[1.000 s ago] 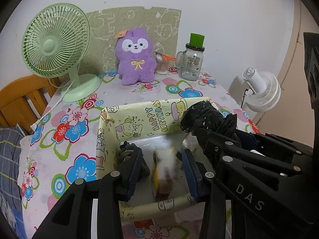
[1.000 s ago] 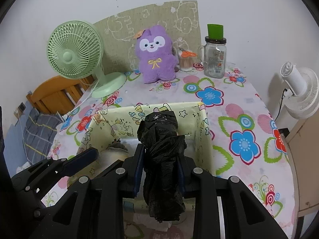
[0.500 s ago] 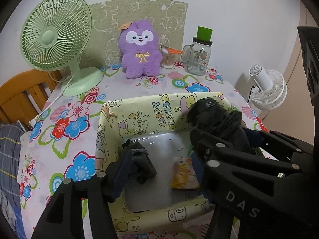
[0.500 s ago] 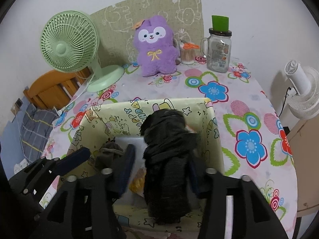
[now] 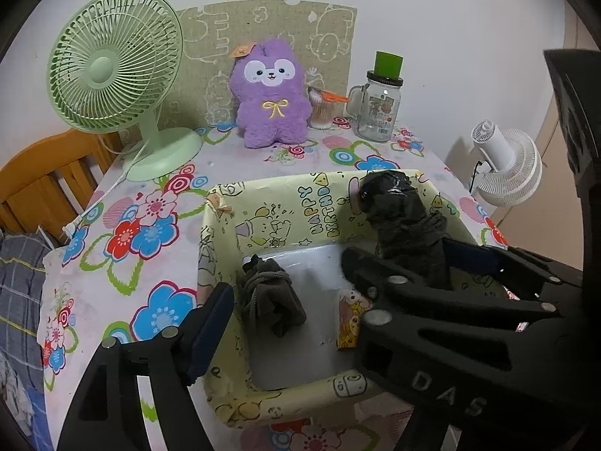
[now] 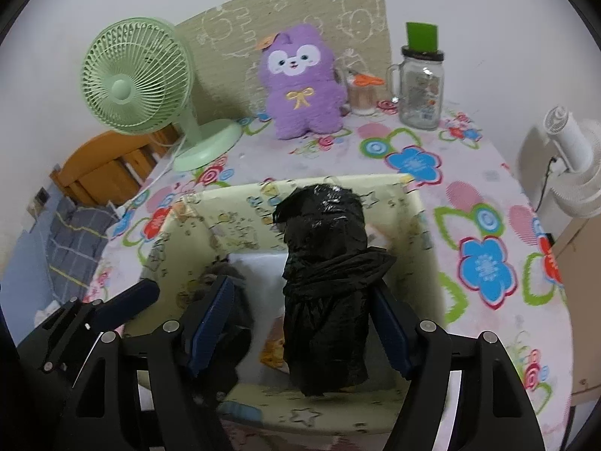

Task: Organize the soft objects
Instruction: 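Open the left tool releasing the yellow packet into the box while the right tool lowers the umbrella inside, then withdraw both open tools from the box back toward the items on the table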

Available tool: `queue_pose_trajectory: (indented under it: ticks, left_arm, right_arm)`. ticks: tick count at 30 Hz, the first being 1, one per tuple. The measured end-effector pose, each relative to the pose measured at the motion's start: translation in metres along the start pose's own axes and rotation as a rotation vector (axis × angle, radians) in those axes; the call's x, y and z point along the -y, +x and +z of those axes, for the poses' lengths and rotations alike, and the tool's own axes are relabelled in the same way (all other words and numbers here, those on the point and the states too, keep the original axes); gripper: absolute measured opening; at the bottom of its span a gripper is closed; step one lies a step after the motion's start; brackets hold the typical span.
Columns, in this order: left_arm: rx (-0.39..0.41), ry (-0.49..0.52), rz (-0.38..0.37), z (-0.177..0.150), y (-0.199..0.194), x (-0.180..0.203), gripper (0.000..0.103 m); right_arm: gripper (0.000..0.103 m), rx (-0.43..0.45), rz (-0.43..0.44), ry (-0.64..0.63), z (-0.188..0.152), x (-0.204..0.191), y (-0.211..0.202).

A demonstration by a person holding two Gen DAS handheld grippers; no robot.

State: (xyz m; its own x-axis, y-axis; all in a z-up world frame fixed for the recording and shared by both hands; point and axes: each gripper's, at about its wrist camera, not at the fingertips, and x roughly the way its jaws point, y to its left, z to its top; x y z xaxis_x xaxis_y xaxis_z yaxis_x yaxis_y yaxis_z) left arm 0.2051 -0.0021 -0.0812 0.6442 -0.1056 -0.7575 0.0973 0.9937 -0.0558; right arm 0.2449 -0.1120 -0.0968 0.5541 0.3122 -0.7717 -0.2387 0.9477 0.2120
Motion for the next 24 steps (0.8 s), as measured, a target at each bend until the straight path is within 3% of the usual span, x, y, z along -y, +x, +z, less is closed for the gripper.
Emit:
queue_pose_trajectory:
  ticks: [7, 24]
  left_arm:
    - [0.011, -0.009, -0.005, -0.003, -0.007, -0.005, 0.080]
    - [0.056, 0.024, -0.007, -0.011, -0.034, 0.010, 0.084]
  right_arm:
    - [0.075, 0.017, 0.039, -0.039, 0.000, -0.016, -0.005]
    - [0.075, 0.061, -0.001, -0.017, -0.014, -0.008, -0.037]
